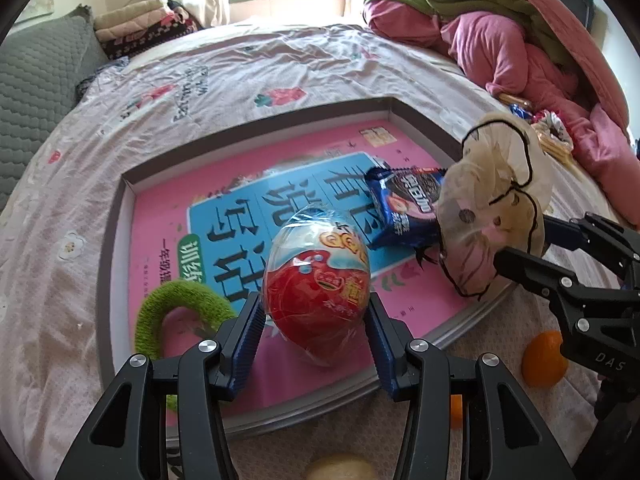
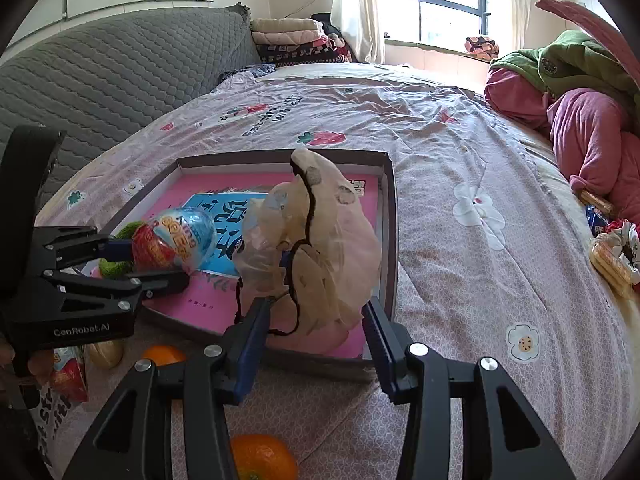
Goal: Organize objects
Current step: 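Lower the Kinder egg onto the workbook and open the left tool, then lower the cloth bag into the tray and open the right tool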
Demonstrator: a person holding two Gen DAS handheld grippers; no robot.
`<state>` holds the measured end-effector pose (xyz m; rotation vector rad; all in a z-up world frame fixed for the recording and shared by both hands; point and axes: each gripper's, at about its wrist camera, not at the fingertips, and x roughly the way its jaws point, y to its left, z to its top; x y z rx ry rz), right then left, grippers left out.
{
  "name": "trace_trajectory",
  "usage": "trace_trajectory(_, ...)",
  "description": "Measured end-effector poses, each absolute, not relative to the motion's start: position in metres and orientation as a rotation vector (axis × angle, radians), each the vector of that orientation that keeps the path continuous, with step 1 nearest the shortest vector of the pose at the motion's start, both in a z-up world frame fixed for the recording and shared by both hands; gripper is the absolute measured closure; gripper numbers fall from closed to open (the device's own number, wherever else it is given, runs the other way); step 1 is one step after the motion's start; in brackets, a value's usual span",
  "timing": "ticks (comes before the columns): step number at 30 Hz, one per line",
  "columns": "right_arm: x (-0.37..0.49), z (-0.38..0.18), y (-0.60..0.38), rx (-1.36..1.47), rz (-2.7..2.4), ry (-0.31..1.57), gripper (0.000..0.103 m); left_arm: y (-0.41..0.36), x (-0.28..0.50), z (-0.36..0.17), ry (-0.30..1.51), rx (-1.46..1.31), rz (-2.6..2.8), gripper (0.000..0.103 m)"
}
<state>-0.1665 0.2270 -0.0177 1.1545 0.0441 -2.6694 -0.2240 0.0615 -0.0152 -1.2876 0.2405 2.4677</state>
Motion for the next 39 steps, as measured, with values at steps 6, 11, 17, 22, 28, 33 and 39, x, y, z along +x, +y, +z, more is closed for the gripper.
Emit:
trace_trajectory(6, -0.164, -0.015, 0.225, 1.146, -2.692, 0.081, 0.055, 0.053, -0.225, -0.008, 0.157, -1.274, 2.480, 0.050)
trace_trajectory(11, -0.162, -0.015, 0.226, 1.146, -2.690, 0.076, 0.054, 0.052, -0.222, -0.003, 0.127, -1.262, 2.475, 0.046)
trace_trajectory(17, -0.161, -0.013, 0.229, 1.144, -2.693, 0.032, 0.054, 0.055, -0.220, -0.003, 0.127, -1.266, 2.447, 0.046)
trace_trajectory(22, -0.160, -0.011, 0.229, 1.145, -2.695, 0.052, 0.054, 0.055, -0.217, 0.002, 0.114, -1.253, 2.446, 0.046)
trace_trajectory(28, -0.156, -0.010, 0.223, 1.138, -2.718, 0.136, 0.054, 0.050, -0.217, 0.007, 0.063, -1.257, 2.433, 0.046)
trace_trajectory(33, -0.154, -0.008, 0.222, 1.137, -2.752, 0.204, 0.044, 0.048, -0.216, 0.011, 0.047, -1.248, 2.430, 0.045)
trace_trajectory(39, -0.157, -0.009, 0.234, 1.174, -2.759, 0.131, 0.043, 0.048, -0.213, 0.017, 0.045, -1.225, 2.435, 0.045)
